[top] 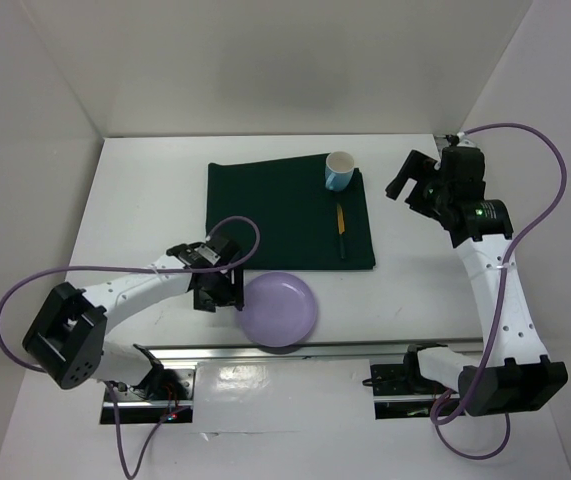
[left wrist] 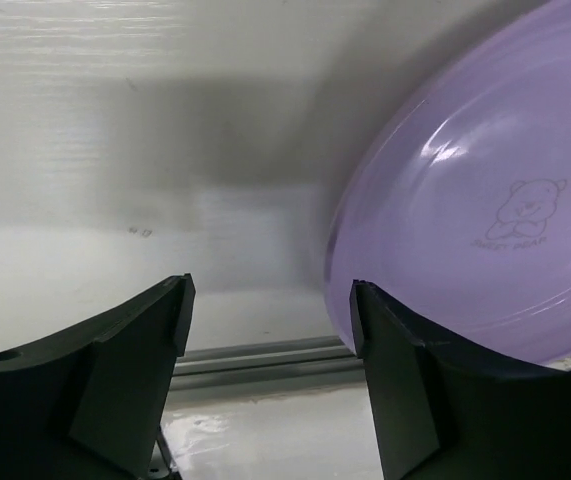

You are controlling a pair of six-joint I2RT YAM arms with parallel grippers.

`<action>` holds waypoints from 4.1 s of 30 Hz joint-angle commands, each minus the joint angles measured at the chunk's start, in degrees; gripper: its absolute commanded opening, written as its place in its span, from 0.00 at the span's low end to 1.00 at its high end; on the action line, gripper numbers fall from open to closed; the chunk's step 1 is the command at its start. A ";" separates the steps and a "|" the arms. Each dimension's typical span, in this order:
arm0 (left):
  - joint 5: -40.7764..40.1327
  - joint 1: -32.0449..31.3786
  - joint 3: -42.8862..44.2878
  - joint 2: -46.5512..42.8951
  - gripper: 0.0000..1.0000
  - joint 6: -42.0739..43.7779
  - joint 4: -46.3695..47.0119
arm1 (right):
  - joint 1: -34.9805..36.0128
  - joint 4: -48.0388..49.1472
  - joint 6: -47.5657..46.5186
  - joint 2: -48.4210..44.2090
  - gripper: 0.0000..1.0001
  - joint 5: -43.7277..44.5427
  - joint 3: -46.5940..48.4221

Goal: Set the dinner table for one person

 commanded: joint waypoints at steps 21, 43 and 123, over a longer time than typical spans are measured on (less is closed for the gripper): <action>-0.11 0.14 16.79 -3.07 0.00 1.72 -9.30 | -0.26 4.50 0.83 0.07 1.00 0.17 -1.19; 5.86 14.74 57.68 42.63 0.02 6.03 -3.52 | -0.26 -2.27 -2.34 -2.74 1.00 5.71 2.94; -6.62 44.63 21.82 15.31 0.88 8.76 -11.06 | -0.26 1.77 -1.81 -0.89 1.00 -0.44 -0.49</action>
